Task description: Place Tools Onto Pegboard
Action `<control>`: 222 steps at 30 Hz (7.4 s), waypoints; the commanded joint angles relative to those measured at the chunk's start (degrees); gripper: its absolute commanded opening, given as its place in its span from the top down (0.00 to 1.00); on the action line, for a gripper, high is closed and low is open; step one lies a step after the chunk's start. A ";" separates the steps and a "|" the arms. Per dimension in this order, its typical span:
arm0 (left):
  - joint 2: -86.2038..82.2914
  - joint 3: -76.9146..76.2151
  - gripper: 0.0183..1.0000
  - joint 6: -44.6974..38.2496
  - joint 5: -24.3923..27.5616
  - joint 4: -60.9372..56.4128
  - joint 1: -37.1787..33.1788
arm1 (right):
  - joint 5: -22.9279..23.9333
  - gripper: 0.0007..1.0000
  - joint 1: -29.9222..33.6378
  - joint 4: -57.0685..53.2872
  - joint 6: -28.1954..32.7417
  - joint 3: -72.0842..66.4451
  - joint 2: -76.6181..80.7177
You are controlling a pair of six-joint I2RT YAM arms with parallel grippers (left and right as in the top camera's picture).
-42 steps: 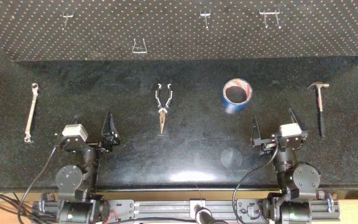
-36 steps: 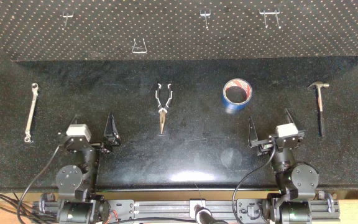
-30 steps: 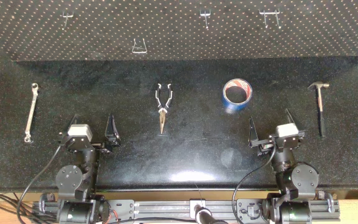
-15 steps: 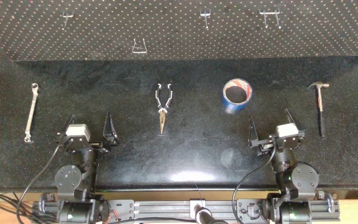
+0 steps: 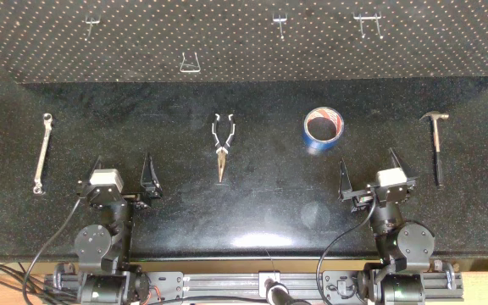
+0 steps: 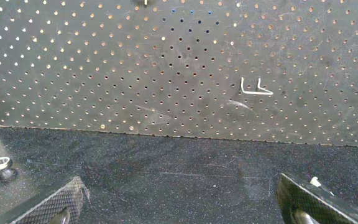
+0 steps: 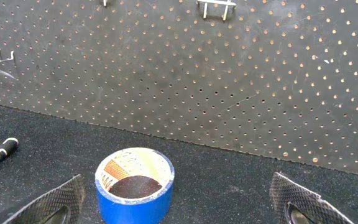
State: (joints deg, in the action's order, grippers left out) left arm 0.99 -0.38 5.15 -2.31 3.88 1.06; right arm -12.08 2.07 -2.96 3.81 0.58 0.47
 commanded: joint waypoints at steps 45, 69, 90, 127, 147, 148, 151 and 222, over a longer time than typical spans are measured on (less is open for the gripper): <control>34.29 -55.54 0.01 -8.85 -5.22 60.74 -15.63 | 0.09 0.02 -0.39 0.07 0.79 -0.35 -0.42; 90.36 -70.03 0.01 -50.95 7.48 57.31 -41.18 | 0.09 0.02 -0.39 0.07 0.79 -0.35 -0.42; 100.15 -70.05 0.01 -48.89 7.39 47.71 -45.53 | 0.09 0.02 -0.39 0.07 0.79 -0.35 -0.42; 111.99 -77.00 0.01 -45.86 5.57 44.74 -41.13 | 0.09 0.02 -0.39 0.07 0.79 -0.35 -0.42; 112.96 -77.00 0.99 -45.81 5.99 44.26 -41.16 | 0.09 0.02 -0.39 0.07 0.79 -0.35 -0.42; 112.96 -77.00 0.99 -45.81 5.99 44.26 -41.16 | 0.09 0.02 -0.39 0.07 0.79 -0.35 -0.42; 112.96 -77.00 0.99 -45.81 5.99 44.24 -41.16 | 0.09 0.02 -0.39 0.07 0.79 -0.35 -0.42; 56.68 -35.67 0.99 -3.02 1.36 1.22 -9.29 | 0.09 0.02 -0.39 0.07 0.79 -0.35 -0.42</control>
State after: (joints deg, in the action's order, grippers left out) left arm 56.77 -35.90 1.48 0.58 6.63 -8.40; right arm -12.08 2.07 -2.96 3.81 0.58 0.47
